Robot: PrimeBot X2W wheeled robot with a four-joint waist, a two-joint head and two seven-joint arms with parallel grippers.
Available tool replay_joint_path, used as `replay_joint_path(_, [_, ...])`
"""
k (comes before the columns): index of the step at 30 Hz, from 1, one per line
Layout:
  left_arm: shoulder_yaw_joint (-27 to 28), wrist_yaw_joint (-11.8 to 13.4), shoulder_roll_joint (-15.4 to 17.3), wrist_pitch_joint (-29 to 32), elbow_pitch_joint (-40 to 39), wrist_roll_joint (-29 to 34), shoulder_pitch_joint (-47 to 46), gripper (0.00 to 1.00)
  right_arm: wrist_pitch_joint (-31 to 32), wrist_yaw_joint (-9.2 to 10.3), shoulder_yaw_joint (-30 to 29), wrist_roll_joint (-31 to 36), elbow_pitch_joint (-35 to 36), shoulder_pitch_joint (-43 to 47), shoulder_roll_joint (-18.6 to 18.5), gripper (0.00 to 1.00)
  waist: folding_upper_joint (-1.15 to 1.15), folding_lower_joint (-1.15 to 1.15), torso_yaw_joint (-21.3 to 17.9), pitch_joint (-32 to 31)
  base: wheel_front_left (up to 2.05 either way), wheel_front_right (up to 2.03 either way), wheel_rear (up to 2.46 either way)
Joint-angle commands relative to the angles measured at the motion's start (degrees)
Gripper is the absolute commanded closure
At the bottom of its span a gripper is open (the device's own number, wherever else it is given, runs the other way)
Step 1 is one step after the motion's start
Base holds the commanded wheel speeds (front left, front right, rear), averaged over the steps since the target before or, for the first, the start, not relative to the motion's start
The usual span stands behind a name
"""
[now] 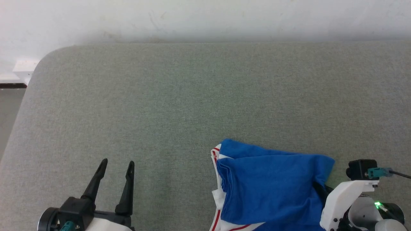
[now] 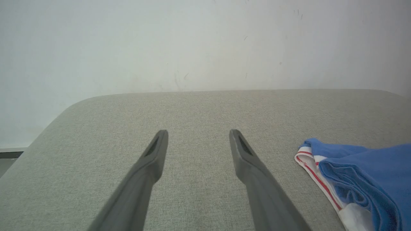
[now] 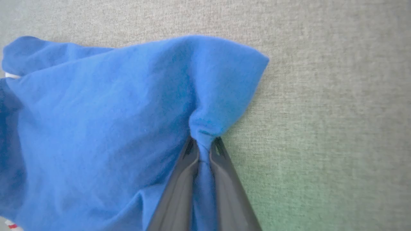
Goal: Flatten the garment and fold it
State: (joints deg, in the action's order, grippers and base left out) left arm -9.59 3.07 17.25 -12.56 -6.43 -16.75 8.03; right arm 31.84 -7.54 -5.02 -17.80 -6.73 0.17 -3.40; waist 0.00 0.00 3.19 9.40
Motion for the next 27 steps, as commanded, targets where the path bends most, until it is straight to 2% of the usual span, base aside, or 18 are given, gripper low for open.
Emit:
replay_joint_path(1, [-0.1, 0.0, -0.1, -0.1, 0.1, -0.2, -0.7, 0.00, 0.7, 0.05, 0.2, 0.5, 0.0, 0.0, -0.3, 1.00, 0.00, 0.00, -0.4, -0.2, 0.00, 0.00, 0.00])
replay_joint_path(8, [-0.8, 0.0, -0.5, -0.9, 0.4, 0.1, -1.2, 0.00, 1.7, 0.05, 3.0, 2.0, 3.5, -1.3, -2.8, 1.00, 0.00, 0.00, -2.6, -0.5, 0.00, 0.00, 0.00])
replay_joint_path(12, [-1.0, 0.0, -0.4, -1.2, 0.6, 0.5, -1.6, 0.00, 2.4, 0.05, 5.9, 3.2, 4.1, -4.0, -5.6, 1.00, 0.00, 0.00, -4.7, -0.6, 0.00, 0.00, 0.00])
replay_joint_path(21, [-1.7, 0.1, -0.2, -1.2, 0.3, 0.8, -2.4, 0.00, 3.7, 0.05, 12.8, 4.3, 2.4, -14.9, -12.1, 1.00, 0.00, 0.00, -10.2, 0.1, 0.00, 0.00, 0.00])
replay_joint_path(27, [-1.2, 0.3, 1.2, -0.3, -1.3, 1.2, -3.2, 0.00, 4.1, 0.05, 14.8, 5.1, -0.5, -22.5, -16.4, 1.00, 0.00, 0.00, -13.1, 2.3, 0.00, 0.00, 0.00])
